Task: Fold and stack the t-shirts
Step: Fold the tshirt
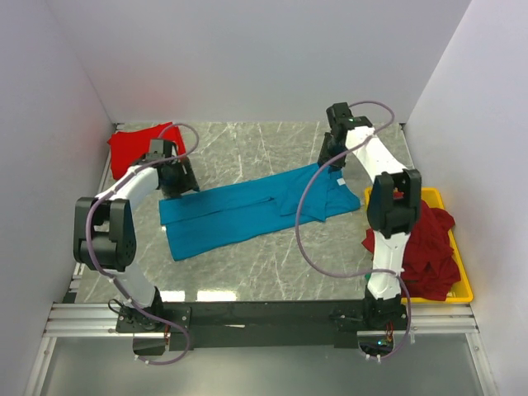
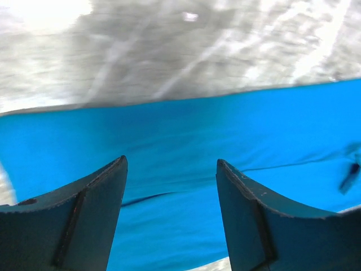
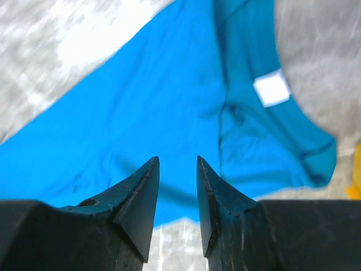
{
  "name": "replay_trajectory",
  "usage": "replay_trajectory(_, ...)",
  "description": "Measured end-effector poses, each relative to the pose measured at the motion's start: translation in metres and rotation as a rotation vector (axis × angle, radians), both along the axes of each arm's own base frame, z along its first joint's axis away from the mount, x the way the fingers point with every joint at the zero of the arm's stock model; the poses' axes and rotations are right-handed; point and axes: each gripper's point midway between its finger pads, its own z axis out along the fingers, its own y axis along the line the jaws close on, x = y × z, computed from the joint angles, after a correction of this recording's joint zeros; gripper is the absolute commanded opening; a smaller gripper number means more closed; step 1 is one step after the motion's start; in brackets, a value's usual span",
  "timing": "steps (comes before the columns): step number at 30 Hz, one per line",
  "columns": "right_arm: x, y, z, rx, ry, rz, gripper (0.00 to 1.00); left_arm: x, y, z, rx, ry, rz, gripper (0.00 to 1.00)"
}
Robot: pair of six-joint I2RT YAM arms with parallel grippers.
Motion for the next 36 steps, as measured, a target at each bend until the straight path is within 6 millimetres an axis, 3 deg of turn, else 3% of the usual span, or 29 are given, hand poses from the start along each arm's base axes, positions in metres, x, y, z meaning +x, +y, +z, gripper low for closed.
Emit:
replay_trajectory(3, -0.018, 0.008, 0.017, 0.045, -0.029, 0.024, 0.4, 0.004, -0.017, -0.002, -0.017, -0.014, -0.024, 0.7)
replay_trajectory(5, -0.031, 0.016, 0.017, 0.077, -0.024, 0.044, 0.4, 0.003, -0.023, -0.009, -0.02, -0.005, -0.031, 0.7)
replay_trajectory(13, -0.071, 0.04, -0.033, 0.114, 0.131, 0.089, 0.4, -0.023, -0.018, -0.041, -0.012, 0.077, -0.006, 0.7)
replay_trajectory(22, -0.075, 0.043, -0.053, 0.12, 0.184, 0.085, 0.4, -0.034, -0.018, -0.043, -0.035, 0.037, 0.048, 0.7)
replay_trajectory(27, -0.071, 0.044, -0.078, 0.105, 0.247, 0.076, 0.4, -0.051, -0.02, -0.043, -0.051, 0.043, 0.063, 0.7)
replay_trajectory(36, -0.065, 0.044, -0.08, 0.088, 0.279, 0.063, 0.4, -0.09, -0.031, -0.043, -0.078, 0.088, 0.044, 0.7)
